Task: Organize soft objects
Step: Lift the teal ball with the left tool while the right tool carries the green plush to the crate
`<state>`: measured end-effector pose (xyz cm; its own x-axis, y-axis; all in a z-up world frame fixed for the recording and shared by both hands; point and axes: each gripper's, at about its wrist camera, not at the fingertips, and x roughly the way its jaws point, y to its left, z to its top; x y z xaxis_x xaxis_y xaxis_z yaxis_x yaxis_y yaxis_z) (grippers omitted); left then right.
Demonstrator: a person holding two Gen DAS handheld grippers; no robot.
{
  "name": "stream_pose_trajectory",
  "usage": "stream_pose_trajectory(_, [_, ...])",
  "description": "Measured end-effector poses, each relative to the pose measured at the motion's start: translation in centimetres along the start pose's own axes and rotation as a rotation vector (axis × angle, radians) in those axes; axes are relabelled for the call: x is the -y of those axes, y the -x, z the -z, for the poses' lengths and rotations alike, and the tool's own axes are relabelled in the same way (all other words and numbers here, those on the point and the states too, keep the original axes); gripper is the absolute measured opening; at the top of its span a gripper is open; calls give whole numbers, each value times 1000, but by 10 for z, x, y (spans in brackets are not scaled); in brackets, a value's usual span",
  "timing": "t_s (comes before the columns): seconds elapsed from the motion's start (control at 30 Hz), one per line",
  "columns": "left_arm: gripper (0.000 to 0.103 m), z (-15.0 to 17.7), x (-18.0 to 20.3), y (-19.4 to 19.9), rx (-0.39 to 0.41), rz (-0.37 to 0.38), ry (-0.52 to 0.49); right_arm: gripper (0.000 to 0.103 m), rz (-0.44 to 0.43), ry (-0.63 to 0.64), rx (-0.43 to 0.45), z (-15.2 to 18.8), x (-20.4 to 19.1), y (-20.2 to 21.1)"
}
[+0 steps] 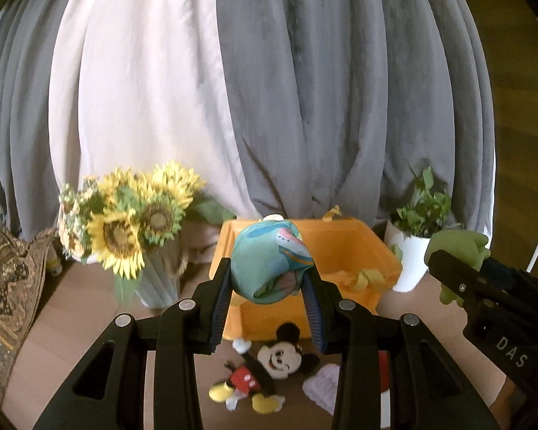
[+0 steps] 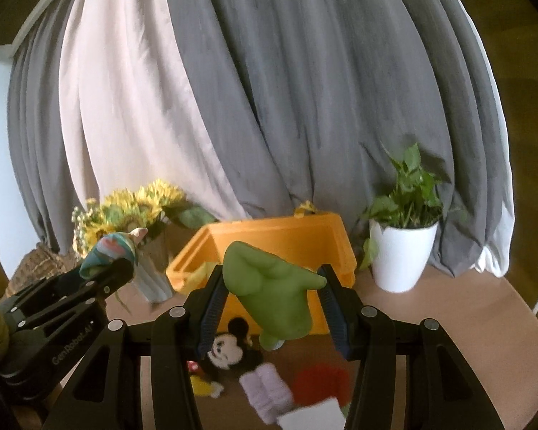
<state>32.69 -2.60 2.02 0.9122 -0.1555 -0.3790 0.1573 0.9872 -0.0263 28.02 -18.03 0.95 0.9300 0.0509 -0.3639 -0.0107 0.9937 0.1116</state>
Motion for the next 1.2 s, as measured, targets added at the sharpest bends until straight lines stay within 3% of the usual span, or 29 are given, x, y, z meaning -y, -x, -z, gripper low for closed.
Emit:
stream_pose_trajectory(0.5, [37, -31, 0, -48, 21, 5, -21, 52, 3, 4, 50, -37, 4, -47])
stream_pose_trajectory(1.2, [37, -26, -6, -151, -95, 13, -26, 52, 12, -24, -87, -42, 25, -149])
